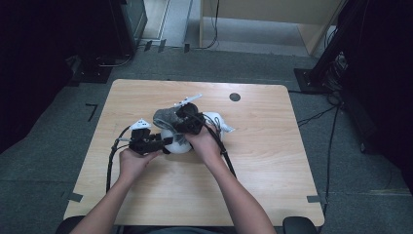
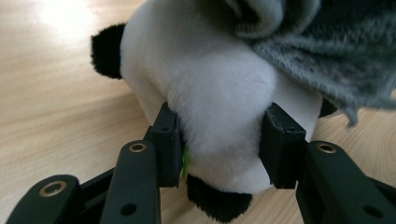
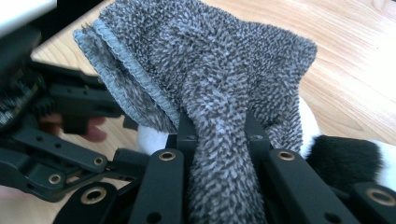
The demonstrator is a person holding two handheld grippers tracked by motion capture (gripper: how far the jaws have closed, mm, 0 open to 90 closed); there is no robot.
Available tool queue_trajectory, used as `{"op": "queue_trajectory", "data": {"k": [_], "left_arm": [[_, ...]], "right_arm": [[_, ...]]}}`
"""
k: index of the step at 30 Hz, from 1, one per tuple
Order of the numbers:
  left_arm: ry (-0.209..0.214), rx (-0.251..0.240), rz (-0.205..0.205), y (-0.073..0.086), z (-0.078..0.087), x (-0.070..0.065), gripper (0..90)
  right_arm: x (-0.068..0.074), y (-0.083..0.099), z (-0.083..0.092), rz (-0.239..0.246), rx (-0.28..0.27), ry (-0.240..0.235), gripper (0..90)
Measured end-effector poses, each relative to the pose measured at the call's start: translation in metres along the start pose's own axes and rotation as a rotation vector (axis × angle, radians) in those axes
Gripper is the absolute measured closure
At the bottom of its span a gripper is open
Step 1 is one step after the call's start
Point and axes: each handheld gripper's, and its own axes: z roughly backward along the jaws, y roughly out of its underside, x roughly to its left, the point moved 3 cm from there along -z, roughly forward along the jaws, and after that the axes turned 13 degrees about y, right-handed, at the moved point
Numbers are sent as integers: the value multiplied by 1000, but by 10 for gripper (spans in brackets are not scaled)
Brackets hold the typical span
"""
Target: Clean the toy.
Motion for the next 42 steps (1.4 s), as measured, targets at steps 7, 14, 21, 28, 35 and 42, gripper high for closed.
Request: {"op": "queue_trajectory", "data": {"k": [7, 14, 21, 28, 35, 42], "left_arm": [[1, 1, -8, 0, -1, -1, 563], [3, -3, -26, -1, -1, -2, 571], [1, 10, -43, -1, -4, -5, 578], [8, 12, -38, -1, -4, -5, 583], [21, 12, -32, -2, -4, -3, 583], [30, 10, -25, -2, -3, -3, 583]], "right_arm": [[0, 20, 8, 69, -26, 6, 767], [-15, 45, 25, 132, -26, 25, 772], [-39, 65, 45, 91, -41, 8, 773], [-65, 88, 67, 4, -80, 37, 773], [-91, 109, 74, -64, -69, 76, 771], [-111, 121, 67, -114, -43, 118, 771]]}}
